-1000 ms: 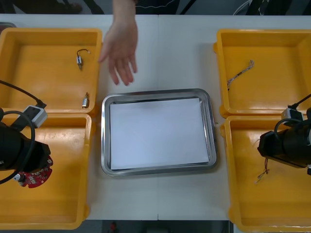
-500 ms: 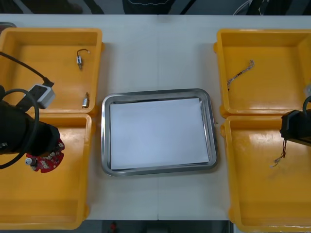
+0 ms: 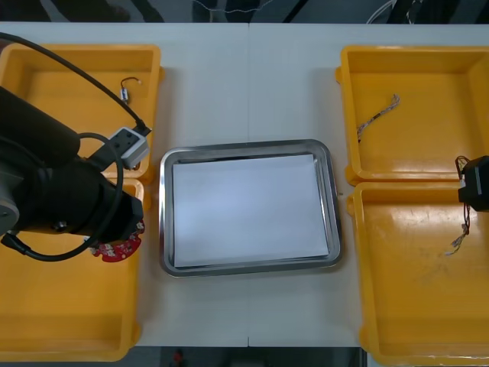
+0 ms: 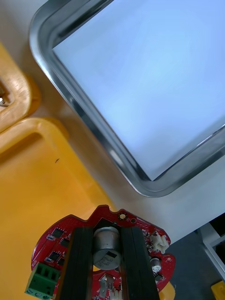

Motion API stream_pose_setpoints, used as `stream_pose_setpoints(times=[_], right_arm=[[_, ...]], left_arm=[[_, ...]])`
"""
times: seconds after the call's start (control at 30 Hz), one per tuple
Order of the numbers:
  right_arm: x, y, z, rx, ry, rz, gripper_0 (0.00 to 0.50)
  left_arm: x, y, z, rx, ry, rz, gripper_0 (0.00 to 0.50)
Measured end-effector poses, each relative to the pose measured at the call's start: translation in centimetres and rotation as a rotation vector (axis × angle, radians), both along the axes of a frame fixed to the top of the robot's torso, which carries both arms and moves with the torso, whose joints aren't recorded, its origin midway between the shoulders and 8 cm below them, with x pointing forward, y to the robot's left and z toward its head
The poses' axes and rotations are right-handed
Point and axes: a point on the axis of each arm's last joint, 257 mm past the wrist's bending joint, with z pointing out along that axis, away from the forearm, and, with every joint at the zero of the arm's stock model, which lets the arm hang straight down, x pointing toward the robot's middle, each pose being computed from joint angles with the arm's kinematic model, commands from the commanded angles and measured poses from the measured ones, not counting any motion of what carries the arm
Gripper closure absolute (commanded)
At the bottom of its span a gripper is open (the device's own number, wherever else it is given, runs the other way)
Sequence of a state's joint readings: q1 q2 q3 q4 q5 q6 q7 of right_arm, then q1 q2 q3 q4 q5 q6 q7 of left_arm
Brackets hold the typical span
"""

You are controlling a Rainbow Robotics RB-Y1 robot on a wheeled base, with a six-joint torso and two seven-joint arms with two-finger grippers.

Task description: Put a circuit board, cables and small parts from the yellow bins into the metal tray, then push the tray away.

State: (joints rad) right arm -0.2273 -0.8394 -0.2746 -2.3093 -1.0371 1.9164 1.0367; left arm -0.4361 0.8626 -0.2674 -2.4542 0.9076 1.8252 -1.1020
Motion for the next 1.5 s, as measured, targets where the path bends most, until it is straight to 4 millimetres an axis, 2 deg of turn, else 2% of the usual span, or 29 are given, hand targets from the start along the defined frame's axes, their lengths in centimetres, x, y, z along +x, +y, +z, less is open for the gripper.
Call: stream_pose_setpoints(times=[0.27, 0.5, 0.73, 0.97, 1.2, 1.43, 1.47, 1.5], right_arm=[[-0.4, 1.3, 1.6, -0.021, -0.004, 0.132, 0.500], [-0.2, 1.6, 2.8, -0.042, -0.024, 0.177, 0.500], [-0.5, 1.2, 3.0, -0.063, -0.015, 0.195, 0.500], [-0.7, 1.4, 3.0, -0.060, -0.010, 0.204, 0.500], [-1.1, 2.0, 3.1, -0.062, -0.015, 0.227, 0.500], [-1.7, 3.0, 3.7, -0.093, -0.049, 0.272, 0.500], [-1.8, 3.1, 3.8, -0.098, -0.053, 0.278, 0.500], [-1.8, 3.2, 3.9, -0.102, -0.057, 0.283, 0.500]], left_arm=[[1.8, -4.2, -1.0, -0.010, 0.013, -0.043, 0.499], [4.1, -7.4, -3.7, -0.030, 0.014, 0.006, 0.499], [5.4, -8.9, -6.5, -0.068, 0.029, 0.038, 0.500], [6.5, -9.5, -8.7, -0.061, 0.022, 0.032, 0.500], [6.6, -9.8, -10.1, -0.048, 0.011, 0.019, 0.499], [6.6, -10.4, -10.7, -0.065, 0.011, 0.033, 0.496], [6.6, -10.5, -10.7, -0.069, 0.012, 0.039, 0.466], [6.5, -10.6, -10.7, -0.073, 0.014, 0.046, 0.270]])
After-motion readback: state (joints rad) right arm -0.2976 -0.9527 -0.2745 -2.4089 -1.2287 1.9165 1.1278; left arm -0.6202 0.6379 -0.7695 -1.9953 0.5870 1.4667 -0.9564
